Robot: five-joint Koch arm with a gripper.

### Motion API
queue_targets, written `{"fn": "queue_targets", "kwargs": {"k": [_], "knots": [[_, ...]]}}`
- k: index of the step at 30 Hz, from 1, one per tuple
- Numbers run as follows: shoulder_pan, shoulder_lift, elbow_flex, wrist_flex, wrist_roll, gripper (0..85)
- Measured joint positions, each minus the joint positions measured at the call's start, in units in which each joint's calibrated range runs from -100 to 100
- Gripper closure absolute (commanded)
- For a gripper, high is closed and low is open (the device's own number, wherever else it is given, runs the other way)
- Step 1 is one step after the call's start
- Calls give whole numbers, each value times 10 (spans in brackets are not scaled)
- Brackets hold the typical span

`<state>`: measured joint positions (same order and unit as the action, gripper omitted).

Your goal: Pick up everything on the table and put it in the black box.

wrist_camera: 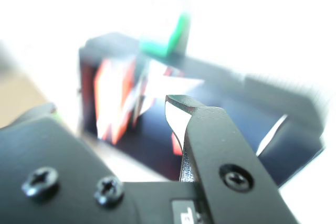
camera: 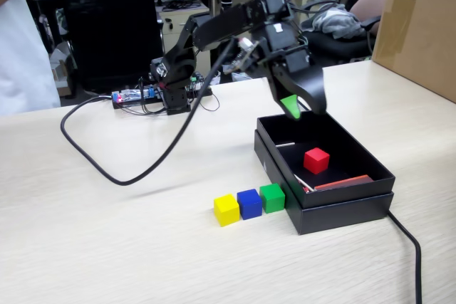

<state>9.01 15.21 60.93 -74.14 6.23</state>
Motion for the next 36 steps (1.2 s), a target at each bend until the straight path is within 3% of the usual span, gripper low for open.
{"fn": "queue_targets", "kwargs": {"k": [5, 9, 28, 36], "knots": [[-63, 43, -24, 0, -32, 412], [-83, 114, -24, 0, -42, 412], [-92, 331, 73, 1, -49, 427], [-94, 339, 84, 1, -49, 727]]}}
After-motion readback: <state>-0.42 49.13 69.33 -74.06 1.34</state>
